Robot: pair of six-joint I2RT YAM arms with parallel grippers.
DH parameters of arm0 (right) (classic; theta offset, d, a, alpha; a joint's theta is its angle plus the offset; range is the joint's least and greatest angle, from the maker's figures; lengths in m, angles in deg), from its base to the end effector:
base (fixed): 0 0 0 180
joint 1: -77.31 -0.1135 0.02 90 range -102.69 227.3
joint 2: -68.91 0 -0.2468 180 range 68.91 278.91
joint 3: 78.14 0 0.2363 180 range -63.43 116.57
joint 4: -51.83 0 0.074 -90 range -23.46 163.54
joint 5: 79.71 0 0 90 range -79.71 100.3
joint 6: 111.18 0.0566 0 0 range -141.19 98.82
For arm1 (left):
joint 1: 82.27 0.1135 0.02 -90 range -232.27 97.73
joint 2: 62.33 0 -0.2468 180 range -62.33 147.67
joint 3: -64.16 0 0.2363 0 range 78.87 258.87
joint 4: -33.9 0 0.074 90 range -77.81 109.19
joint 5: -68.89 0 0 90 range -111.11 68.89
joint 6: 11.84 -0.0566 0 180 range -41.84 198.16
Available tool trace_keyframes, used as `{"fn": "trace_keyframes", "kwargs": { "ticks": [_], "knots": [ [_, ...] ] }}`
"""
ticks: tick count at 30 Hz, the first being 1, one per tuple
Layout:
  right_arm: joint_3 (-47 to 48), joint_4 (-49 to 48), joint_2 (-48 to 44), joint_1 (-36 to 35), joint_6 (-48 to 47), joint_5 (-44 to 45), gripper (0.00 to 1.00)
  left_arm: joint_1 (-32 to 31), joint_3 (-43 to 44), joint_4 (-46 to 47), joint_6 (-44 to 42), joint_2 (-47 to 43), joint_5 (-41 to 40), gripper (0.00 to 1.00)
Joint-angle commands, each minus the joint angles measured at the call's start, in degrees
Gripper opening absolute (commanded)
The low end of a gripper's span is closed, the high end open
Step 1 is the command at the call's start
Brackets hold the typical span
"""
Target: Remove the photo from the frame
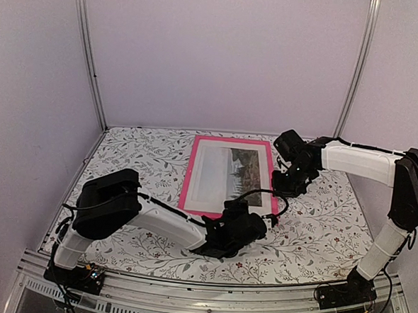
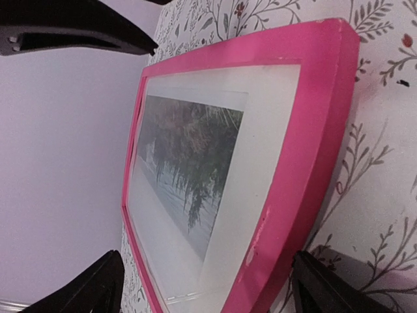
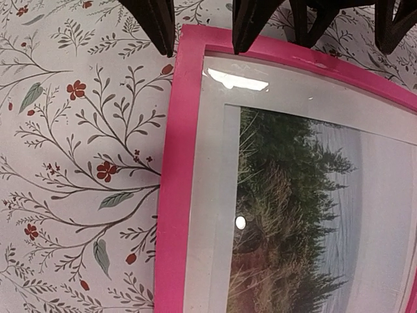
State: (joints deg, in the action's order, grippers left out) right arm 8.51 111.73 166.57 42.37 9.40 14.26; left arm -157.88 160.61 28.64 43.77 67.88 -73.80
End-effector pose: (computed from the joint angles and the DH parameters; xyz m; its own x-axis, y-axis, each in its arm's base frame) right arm 0.2707 0.1844 0.1897 -0.9482 -0.0433 -0.3149 -0.0818 0.9906 0.1101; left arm 0.1579 -0.4343 0.1025 0.1158 0.9264 -0.3583 0.4461 0.2738 0.8521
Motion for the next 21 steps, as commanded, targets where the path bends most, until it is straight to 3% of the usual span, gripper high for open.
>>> {"fn": "trace_keyframes", "kwargs": {
  "ticks": [1, 4, 8, 21],
  "knots": [
    [-1.62, -2.65, 0.04, -0.4, -0.18, -0.06, 0.39, 0.1, -0.7, -4.72, 6.9, -1.74, 3.39, 0.92],
    [-3.16, -5.23, 1.21, -0.4, -0.03, -2.24, 0.5, 0.36, -0.91, -7.25, 10.44, -2.51, 5.16, 0.92],
    [-4.73, -7.52, 3.17, -0.3, 0.29, -1.79, 0.55, 0.91, -1.99, -9.23, 14.49, -4.21, 7.38, 0.93],
    [-9.65, -14.46, 8.11, 0.66, 0.06, -3.19, 0.51, 2.22, -3.29, -12.49, 17.38, -5.59, 9.26, 0.94]
  ]
}}
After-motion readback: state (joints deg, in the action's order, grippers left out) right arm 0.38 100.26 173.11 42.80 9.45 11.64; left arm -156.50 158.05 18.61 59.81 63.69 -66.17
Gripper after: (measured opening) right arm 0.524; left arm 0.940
